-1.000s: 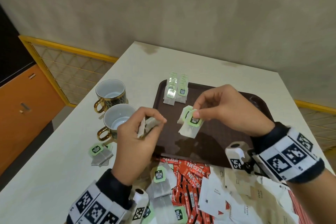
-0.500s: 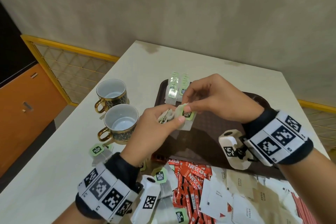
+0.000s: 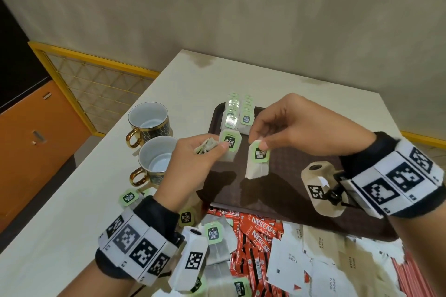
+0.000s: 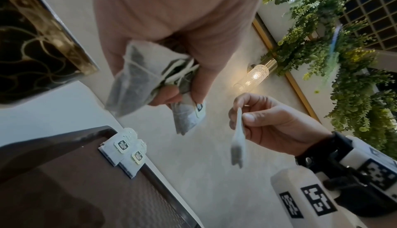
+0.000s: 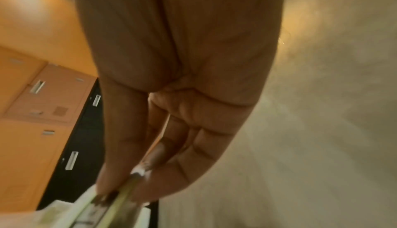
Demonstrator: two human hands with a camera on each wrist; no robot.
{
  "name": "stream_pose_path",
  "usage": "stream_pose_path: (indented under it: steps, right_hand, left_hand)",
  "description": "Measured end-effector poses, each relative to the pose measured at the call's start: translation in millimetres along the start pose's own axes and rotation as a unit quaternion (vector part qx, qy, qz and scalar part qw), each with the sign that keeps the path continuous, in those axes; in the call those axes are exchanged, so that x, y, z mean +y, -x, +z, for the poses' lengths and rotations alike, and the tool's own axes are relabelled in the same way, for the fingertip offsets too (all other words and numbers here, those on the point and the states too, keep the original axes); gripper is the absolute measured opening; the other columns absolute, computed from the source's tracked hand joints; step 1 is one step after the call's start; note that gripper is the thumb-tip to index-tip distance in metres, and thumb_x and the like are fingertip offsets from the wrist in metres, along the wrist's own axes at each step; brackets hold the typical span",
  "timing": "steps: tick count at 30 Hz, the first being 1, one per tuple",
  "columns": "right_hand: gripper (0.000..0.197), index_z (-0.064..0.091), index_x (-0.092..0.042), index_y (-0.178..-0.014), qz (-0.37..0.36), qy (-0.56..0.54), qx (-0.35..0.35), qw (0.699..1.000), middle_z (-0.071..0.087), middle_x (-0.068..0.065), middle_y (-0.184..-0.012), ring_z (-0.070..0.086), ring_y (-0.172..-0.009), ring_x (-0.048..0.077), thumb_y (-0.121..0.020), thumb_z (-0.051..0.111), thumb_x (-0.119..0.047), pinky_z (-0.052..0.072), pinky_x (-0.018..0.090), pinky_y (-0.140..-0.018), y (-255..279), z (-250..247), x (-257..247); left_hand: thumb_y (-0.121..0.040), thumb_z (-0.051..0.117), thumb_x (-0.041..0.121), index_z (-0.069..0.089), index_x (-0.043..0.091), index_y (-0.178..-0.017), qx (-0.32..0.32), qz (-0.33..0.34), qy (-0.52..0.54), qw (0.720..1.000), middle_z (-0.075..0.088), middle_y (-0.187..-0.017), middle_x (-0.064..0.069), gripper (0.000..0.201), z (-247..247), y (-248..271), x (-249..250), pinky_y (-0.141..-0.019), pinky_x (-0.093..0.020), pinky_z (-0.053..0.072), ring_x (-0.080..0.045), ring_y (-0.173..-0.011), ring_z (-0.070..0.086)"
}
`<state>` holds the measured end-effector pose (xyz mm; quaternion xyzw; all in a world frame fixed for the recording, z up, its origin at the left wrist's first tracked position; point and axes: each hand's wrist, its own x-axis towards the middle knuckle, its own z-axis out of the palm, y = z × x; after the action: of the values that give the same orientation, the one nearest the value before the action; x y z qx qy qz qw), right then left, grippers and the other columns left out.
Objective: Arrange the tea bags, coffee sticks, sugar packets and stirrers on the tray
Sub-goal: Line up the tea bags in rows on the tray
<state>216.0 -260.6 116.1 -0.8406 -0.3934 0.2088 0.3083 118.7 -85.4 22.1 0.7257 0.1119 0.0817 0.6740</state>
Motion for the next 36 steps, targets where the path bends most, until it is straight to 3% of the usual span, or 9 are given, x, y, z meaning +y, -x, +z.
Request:
stream_pose_path:
  steps: [4, 8, 10, 14, 16, 22, 25, 31, 36]
  right_hand:
    - [0.02, 0.077, -0.015, -0.09, -0.015, 0.026, -0.007, 1.0, 0.074, -0.004, -0.083, 0.069, -0.077, 0.007, -0.079, 0.075, 0.001, 0.056, 0.024, -0.076, -5.7, 5.5, -8.5]
    - [0.017, 0.076, -0.008, -0.092, -0.001, -0.03, 0.004, 1.0, 0.074, 0.007, -0.08, 0.07, -0.073, 0.015, -0.078, 0.075, 0.002, 0.057, 0.031, -0.075, -10.6, 5.1, -8.9]
    - [0.013, 0.076, -0.008, -0.089, 0.001, -0.022, 0.03, 0.999, 0.074, 0.005, -0.079, 0.069, -0.071, 0.012, -0.079, 0.076, -0.001, 0.058, 0.031, -0.075, -12.4, 5.9, -6.4]
    - [0.008, 0.075, -0.005, -0.089, -0.002, -0.045, 0.025, 0.999, 0.073, 0.008, -0.081, 0.068, -0.076, 0.03, -0.081, 0.073, -0.001, 0.057, 0.044, -0.073, -14.2, 9.8, -4.9]
    - [0.008, 0.075, -0.009, -0.087, -0.001, -0.029, 0.037, 0.999, 0.072, 0.005, -0.079, 0.067, -0.074, 0.029, -0.081, 0.074, -0.003, 0.056, 0.048, -0.073, -15.7, 10.7, -2.8]
    - [0.015, 0.074, -0.013, -0.089, 0.005, -0.057, 0.062, 0.996, 0.07, 0.005, -0.086, 0.061, -0.063, 0.01, -0.078, 0.077, -0.005, 0.051, 0.022, -0.062, -19.8, 18.8, 4.0]
    - [0.025, 0.071, -0.016, -0.096, 0.014, -0.051, 0.039, 0.998, 0.069, 0.004, -0.091, 0.061, -0.069, 0.014, -0.074, 0.081, -0.01, 0.051, 0.023, -0.066, -19.0, 23.0, 12.4]
    - [0.013, 0.071, -0.007, -0.085, 0.078, -0.104, 0.032, 0.991, 0.065, 0.023, -0.082, 0.062, -0.065, 0.015, -0.076, 0.079, -0.002, 0.054, 0.026, -0.059, -30.4, 16.2, 48.7]
    - [0.014, 0.07, -0.011, -0.087, 0.167, -0.005, 0.029, 0.986, 0.062, 0.007, -0.076, 0.058, -0.061, 0.015, -0.078, 0.078, -0.005, 0.049, 0.025, -0.054, -70.9, 6.3, 100.5]
  left_hand:
    - [-0.093, 0.063, 0.022, 0.069, 0.022, -0.083, -0.011, -0.003, 0.006, 1.0, 0.058, -0.052, 0.02, 0.011, 6.0, -0.9, 3.1, -0.052, -0.01, 0.04, 0.004, -0.052, 0.054]
    - [-0.094, 0.062, 0.026, 0.069, 0.011, -0.088, -0.053, -0.059, 0.086, 0.993, 0.06, -0.066, 0.0, 0.018, 6.6, 1.0, 3.8, -0.055, -0.025, 0.041, -0.012, -0.061, 0.052]
    - [-0.094, 0.061, 0.025, 0.07, 0.012, -0.097, -0.076, -0.087, 0.143, 0.983, 0.063, -0.069, -0.001, 0.016, 4.6, 2.6, 5.3, -0.054, -0.023, 0.041, -0.011, -0.061, 0.051]
    - [-0.093, 0.059, 0.029, 0.068, 0.008, -0.102, -0.111, -0.108, 0.179, 0.972, 0.058, -0.068, -0.005, 0.025, 2.5, 4.8, 8.0, -0.05, -0.019, 0.042, -0.01, -0.057, 0.05]
    - [-0.088, 0.06, 0.035, 0.067, 0.006, -0.105, -0.124, -0.121, 0.195, 0.966, 0.057, -0.068, -0.005, 0.034, 1.4, 6.1, 9.9, -0.05, -0.019, 0.042, -0.01, -0.057, 0.05]
    - [-0.085, 0.072, 0.018, 0.072, 0.015, -0.098, -0.117, -0.056, 0.069, 0.989, 0.066, -0.076, -0.002, 0.014, 1.2, 6.8, 8.0, -0.058, -0.02, 0.045, -0.014, -0.068, 0.054]
    - [-0.083, 0.074, 0.013, 0.072, 0.015, -0.1, -0.107, -0.066, 0.053, 0.991, 0.066, -0.075, 0.001, 0.017, 1.6, 4.4, 5.9, -0.058, -0.02, 0.045, -0.009, -0.066, 0.056]
    - [-0.085, 0.07, 0.002, 0.072, 0.022, -0.105, -0.068, -0.092, 0.043, 0.993, 0.073, -0.085, 0.006, 0.028, -3.3, 0.8, -2.1, -0.056, -0.019, 0.046, -0.004, -0.071, 0.06]
    - [-0.085, 0.068, -0.003, 0.074, 0.026, -0.099, -0.028, -0.118, 0.062, 0.991, 0.075, -0.091, 0.001, 0.033, -20.6, 6.3, -6.6, -0.071, -0.031, 0.051, -0.013, -0.083, 0.065]
